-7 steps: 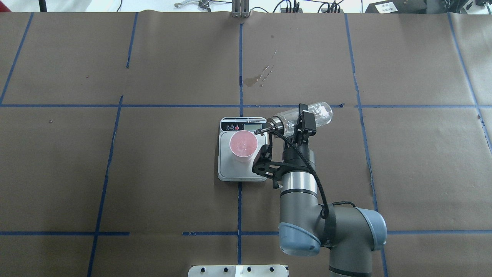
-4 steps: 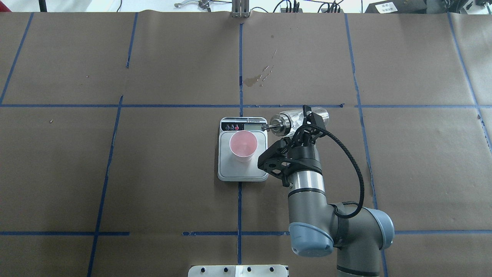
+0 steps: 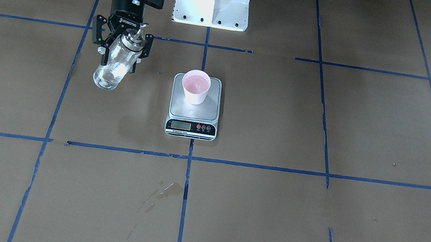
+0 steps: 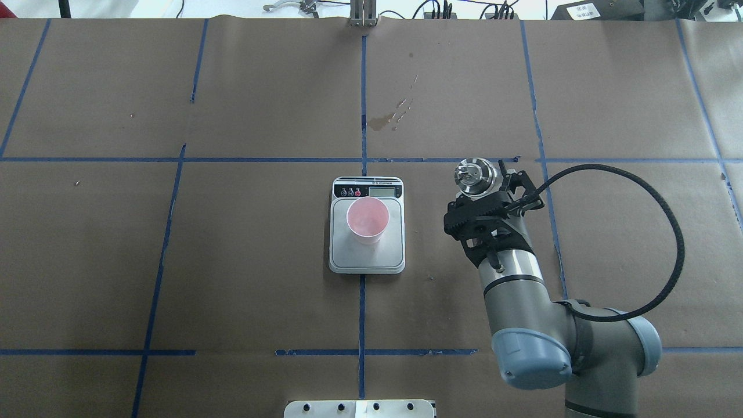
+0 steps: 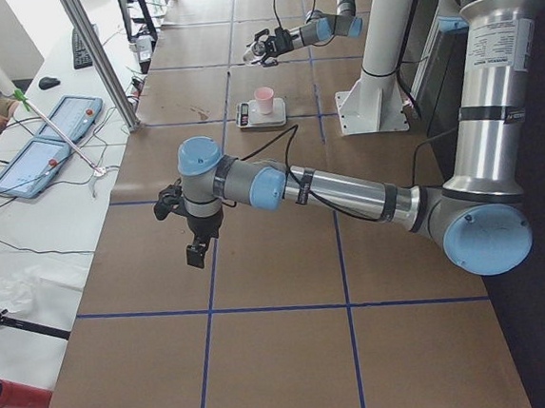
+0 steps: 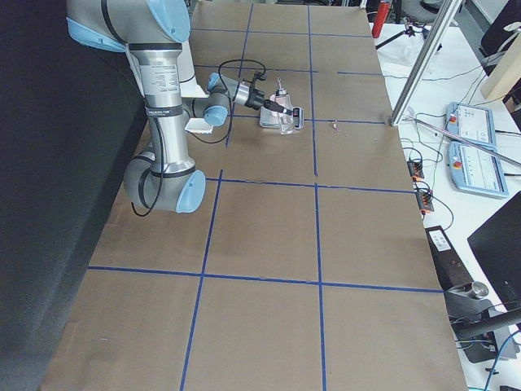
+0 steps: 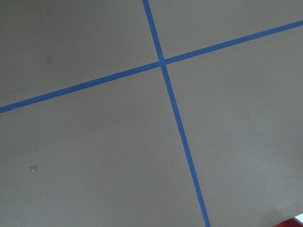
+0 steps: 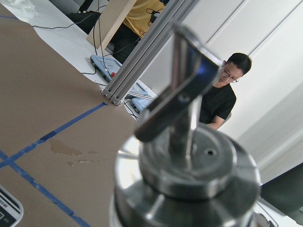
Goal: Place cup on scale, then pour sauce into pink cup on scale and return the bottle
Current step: 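Tilt the bottle upright and move it back toward its spot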
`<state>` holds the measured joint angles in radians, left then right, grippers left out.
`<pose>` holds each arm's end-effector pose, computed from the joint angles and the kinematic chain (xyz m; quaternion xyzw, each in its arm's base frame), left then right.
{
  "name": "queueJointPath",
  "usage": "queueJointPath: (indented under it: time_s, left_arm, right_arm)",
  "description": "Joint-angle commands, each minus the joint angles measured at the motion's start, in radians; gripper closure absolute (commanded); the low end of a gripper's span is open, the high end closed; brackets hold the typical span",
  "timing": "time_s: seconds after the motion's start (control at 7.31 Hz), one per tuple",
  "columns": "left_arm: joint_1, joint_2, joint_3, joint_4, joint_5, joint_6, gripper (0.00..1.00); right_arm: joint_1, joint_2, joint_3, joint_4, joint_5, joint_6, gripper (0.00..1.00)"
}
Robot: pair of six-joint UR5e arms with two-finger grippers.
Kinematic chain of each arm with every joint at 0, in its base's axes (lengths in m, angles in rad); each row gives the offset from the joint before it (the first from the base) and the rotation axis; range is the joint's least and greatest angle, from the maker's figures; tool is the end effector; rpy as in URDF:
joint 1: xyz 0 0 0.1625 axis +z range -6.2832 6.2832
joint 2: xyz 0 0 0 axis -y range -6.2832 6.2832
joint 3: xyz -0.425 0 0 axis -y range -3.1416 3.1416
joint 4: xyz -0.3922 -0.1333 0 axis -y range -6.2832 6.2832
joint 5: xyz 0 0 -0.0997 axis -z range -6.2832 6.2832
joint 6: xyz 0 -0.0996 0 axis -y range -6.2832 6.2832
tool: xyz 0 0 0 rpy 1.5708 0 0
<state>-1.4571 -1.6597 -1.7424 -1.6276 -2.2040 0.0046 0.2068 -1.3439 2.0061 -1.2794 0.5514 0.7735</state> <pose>-0.0130 -0.5414 0.5300 0.1332 0.3152 0.1046 0.9338 -0.4496 -0.3172 0.2844 0.5728 -0.1426 -0.0114 0.8071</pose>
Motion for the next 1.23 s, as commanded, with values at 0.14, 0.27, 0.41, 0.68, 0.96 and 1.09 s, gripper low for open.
queueJointPath:
  time_s: [0.14, 0.27, 0.41, 0.68, 0.96, 1.09]
  left_arm:
    - [-0.019, -0.002, -0.012, 0.000, 0.001, 0.002, 0.00]
    - [-0.020, 0.000, -0.017, 0.000, 0.001, 0.000, 0.00]
    - [-0.025, -0.002, -0.019, 0.000, 0.001, 0.000, 0.00]
    - [-0.028, -0.002, -0.020, 0.000, 0.001, 0.000, 0.00]
    - [-0.028, 0.000, -0.020, 0.000, 0.001, 0.000, 0.00]
    - [-0.028, 0.000, -0.019, 0.000, 0.001, 0.000, 0.00]
  right_arm:
    - [0.031, -0.115, 0.059, 0.002, 0.119, 0.327, 1.00]
    - [0.081, -0.123, 0.059, 0.002, 0.234, 0.427, 1.00]
    - [0.088, -0.148, 0.057, 0.003, 0.269, 0.455, 1.00]
    - [0.088, -0.162, 0.057, 0.005, 0.272, 0.542, 1.00]
    - [0.088, -0.225, 0.051, 0.005, 0.274, 0.597, 1.00]
    - [0.088, -0.241, 0.040, 0.005, 0.271, 0.601, 1.00]
